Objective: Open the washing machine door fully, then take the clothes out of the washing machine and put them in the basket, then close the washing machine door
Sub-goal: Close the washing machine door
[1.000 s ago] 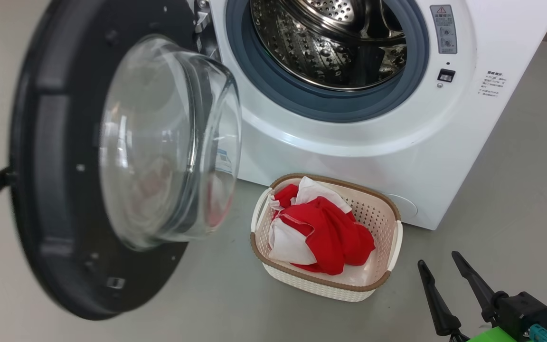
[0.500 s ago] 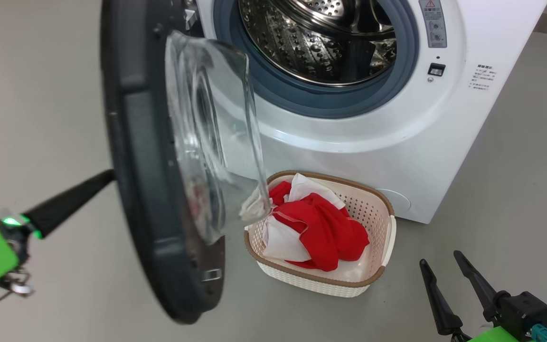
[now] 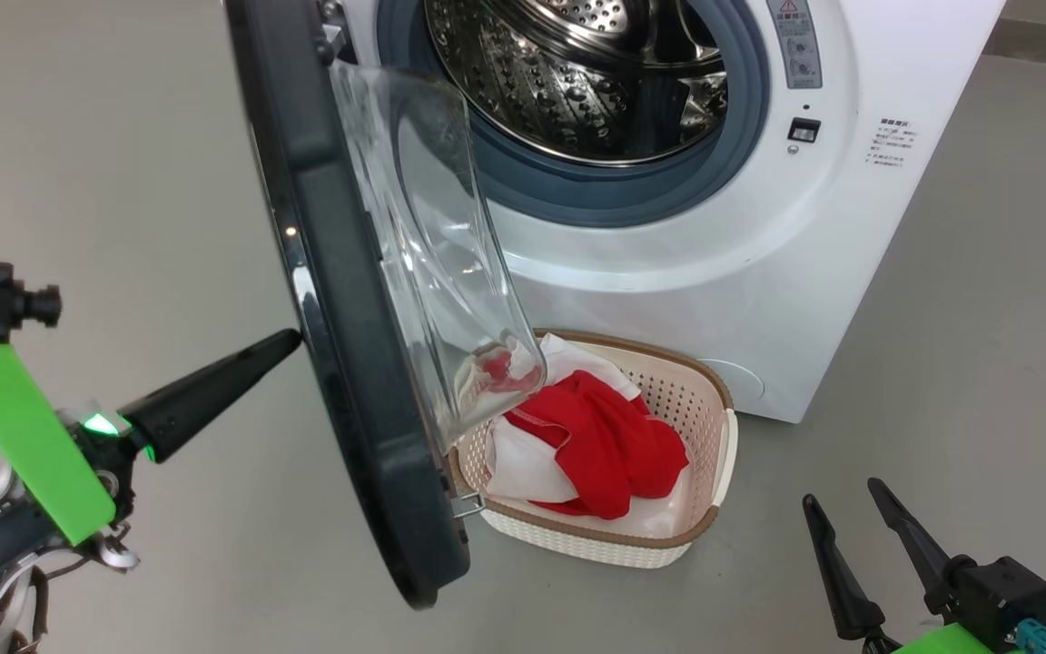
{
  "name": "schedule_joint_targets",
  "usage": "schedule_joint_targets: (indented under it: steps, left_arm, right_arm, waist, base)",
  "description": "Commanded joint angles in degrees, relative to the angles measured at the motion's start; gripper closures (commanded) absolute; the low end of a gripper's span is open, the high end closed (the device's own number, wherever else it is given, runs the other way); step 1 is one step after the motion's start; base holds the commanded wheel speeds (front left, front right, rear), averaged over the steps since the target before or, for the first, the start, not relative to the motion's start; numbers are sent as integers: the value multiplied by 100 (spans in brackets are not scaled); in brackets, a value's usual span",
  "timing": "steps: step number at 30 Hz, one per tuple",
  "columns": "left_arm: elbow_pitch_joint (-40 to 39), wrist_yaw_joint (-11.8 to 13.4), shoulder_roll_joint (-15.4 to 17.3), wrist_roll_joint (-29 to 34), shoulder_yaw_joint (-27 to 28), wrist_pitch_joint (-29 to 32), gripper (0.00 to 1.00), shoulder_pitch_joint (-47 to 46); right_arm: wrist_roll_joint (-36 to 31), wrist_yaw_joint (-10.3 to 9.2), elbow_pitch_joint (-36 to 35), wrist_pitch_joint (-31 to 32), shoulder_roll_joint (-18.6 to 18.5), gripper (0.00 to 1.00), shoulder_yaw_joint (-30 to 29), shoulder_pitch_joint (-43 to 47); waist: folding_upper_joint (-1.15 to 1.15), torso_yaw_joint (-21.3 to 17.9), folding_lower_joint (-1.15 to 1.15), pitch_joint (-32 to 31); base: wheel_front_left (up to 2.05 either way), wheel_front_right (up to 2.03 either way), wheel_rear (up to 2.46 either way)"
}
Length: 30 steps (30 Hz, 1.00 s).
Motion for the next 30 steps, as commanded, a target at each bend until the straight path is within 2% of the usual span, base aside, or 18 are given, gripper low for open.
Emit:
schedule_joint_targets:
  steps: [1, 4, 5, 7, 9, 12, 13, 14, 15, 30]
  left_arm:
    - [-95, -41, 269, 67, 216, -79, 100, -184]
    - [8, -41, 321, 108, 245, -329, 100, -25]
    - [41, -41, 334, 156, 252, -429, 80, 35]
    - [89, -41, 314, 150, 260, -591, 72, 182]
    - [145, -41, 326, 179, 279, -761, 56, 348]
    - [182, -41, 330, 148, 290, -884, 53, 521]
    - [204, -41, 324, 126, 315, -963, 38, 609]
    - [213, -41, 312, 89, 341, -1037, 8, 693]
    - [212, -41, 307, 60, 359, -1100, 0, 788]
    - [658, -41, 28, 50, 367, -2298, 0, 1957]
  right_arm:
    - [14, 43, -124, -37, -51, 0, 98, -145]
    - [15, 43, -105, -37, -22, 0, 94, -86]
    - [15, 43, -102, -37, -10, 0, 97, -68]
    - [19, 43, -101, -37, 8, 0, 116, -45]
    - [24, 43, -97, -37, 24, 0, 142, -24]
    - [33, 43, -92, -37, 37, 0, 157, 3]
    - [38, 43, -88, -37, 42, 0, 171, 18]
    - [43, 43, -82, -37, 46, 0, 189, 29]
    - [45, 43, -72, -37, 49, 0, 213, 37]
    - [65, 43, 18, -37, 80, 0, 353, -23]
  waist:
    - [0, -2, 0, -28]
    - [0, 22, 0, -133]
    - [0, 32, 0, -165]
    - [0, 46, 0, -219]
    - [0, 68, 0, -283]
    - [0, 89, 0, -335]
    - [0, 99, 0, -359]
    - [0, 107, 0, -379]
    - [0, 116, 0, -394]
    - [0, 260, 0, -444]
  base:
    - [0, 0, 0]
    - [0, 0, 0]
    - [0, 0, 0]
    - [0, 0, 0]
    - [0, 0, 0]
    - [0, 0, 0]
    - [0, 0, 0]
    - [0, 0, 0]
    - [0, 0, 0]
    - [0, 0, 0]
